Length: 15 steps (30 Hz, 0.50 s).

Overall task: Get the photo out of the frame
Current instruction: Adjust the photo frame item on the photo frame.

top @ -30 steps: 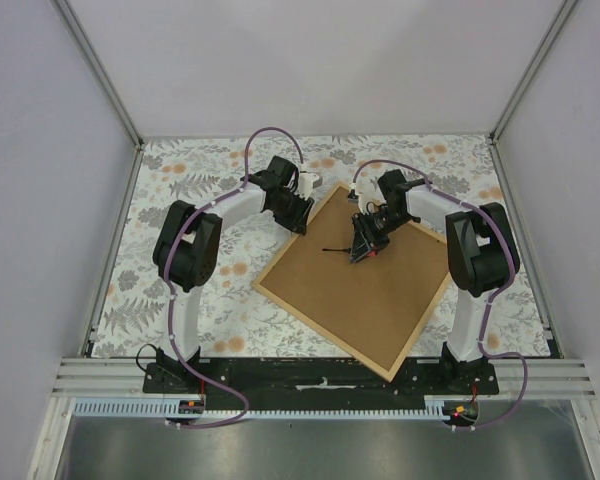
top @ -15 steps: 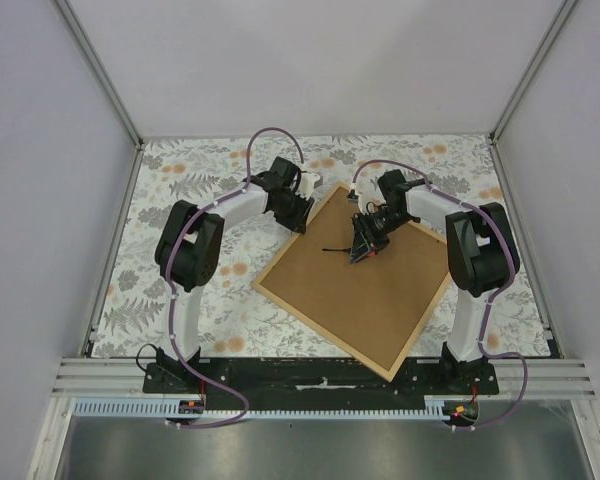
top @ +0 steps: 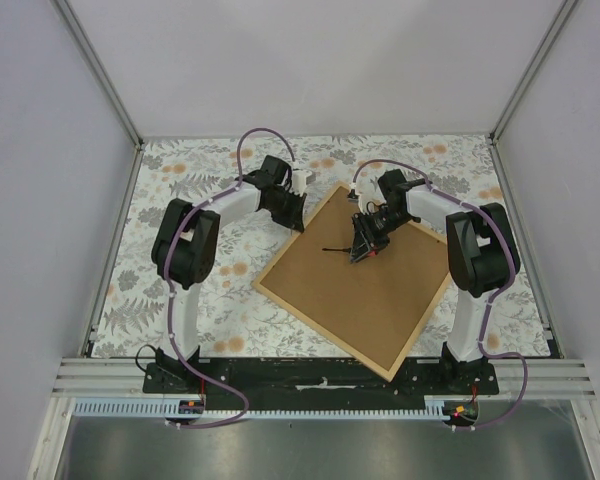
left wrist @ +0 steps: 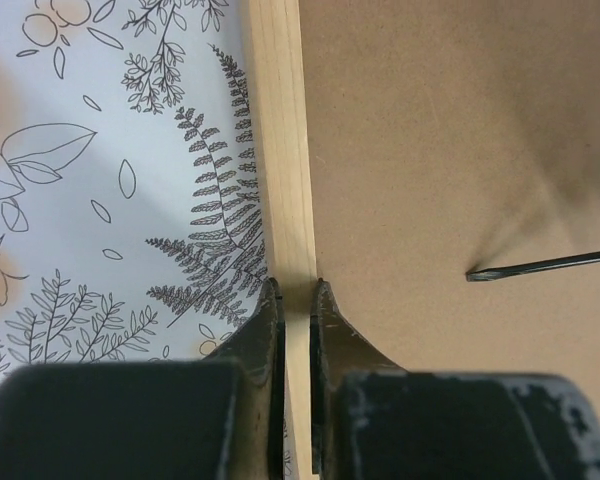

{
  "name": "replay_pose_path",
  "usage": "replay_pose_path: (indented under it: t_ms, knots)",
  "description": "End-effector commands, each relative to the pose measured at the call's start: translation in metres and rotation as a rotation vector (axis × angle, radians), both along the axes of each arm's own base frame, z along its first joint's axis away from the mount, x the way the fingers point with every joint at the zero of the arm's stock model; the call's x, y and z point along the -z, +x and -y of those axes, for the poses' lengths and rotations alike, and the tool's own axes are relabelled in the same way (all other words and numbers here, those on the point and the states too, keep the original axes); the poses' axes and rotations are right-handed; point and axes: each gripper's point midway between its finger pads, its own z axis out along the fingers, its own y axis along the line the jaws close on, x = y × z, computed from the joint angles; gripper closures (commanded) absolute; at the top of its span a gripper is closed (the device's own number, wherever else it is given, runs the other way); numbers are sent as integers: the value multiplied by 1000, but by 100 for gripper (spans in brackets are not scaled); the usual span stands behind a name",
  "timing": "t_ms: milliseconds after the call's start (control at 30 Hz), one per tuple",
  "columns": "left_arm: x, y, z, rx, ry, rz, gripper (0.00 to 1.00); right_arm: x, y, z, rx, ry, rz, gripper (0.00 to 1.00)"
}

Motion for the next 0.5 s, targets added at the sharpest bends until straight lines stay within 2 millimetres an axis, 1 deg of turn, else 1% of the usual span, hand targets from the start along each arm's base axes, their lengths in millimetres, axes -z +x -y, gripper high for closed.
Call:
replay_pose_path:
  t_ms: [0, 100, 233, 333, 433, 467]
  knots:
    - [-1, 0, 4, -3, -153, -74, 98, -15, 6, -3, -16, 20, 65, 100]
    - [2, -6, 5, 7, -224, -129, 98, -16, 6, -3, -15, 28, 56, 100]
    - [-1, -8, 0, -36, -329, -203, 98, -18, 4, -6, -24, 46, 50, 100]
    - [-5, -4, -9, -66, -374, -223, 98, -21, 4, -7, -22, 63, 42, 100]
    - [-8, 3, -16, -96, -357, -202, 98, -20, 4, -8, -24, 68, 39, 100]
    - [-11, 6, -17, -97, -350, -188, 95, -21, 4, -8, -24, 68, 39, 100]
